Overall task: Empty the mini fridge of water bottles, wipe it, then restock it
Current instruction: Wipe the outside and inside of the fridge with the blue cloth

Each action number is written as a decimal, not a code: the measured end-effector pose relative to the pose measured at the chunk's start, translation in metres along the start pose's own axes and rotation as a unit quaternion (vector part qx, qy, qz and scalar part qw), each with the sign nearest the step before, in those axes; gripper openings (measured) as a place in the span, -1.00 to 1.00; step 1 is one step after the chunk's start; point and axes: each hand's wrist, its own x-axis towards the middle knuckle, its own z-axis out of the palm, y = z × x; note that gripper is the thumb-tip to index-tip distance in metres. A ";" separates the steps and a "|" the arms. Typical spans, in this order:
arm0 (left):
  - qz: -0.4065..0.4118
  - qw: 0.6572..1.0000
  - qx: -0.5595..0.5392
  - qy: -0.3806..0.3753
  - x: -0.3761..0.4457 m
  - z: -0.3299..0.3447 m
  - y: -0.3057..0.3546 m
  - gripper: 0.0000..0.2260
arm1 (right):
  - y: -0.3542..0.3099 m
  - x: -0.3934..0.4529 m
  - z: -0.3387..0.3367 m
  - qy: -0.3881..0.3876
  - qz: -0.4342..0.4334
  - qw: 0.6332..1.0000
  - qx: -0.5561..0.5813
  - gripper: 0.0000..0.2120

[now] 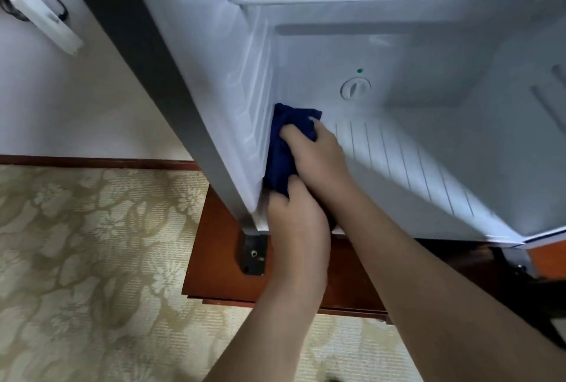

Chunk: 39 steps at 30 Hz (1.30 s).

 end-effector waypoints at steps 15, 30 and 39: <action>0.111 0.989 -0.096 -0.018 0.050 0.065 0.068 -0.63 | -0.054 0.050 -0.031 0.069 0.000 0.974 0.214 -0.87; 0.354 0.881 0.244 -0.198 0.040 0.194 0.036 -0.69 | -0.029 0.051 -0.164 0.348 -0.094 0.881 0.307 -0.64; 0.311 0.888 0.276 -0.198 0.072 0.158 -0.004 -0.87 | 0.013 0.062 -0.148 0.417 0.057 0.902 0.095 -0.64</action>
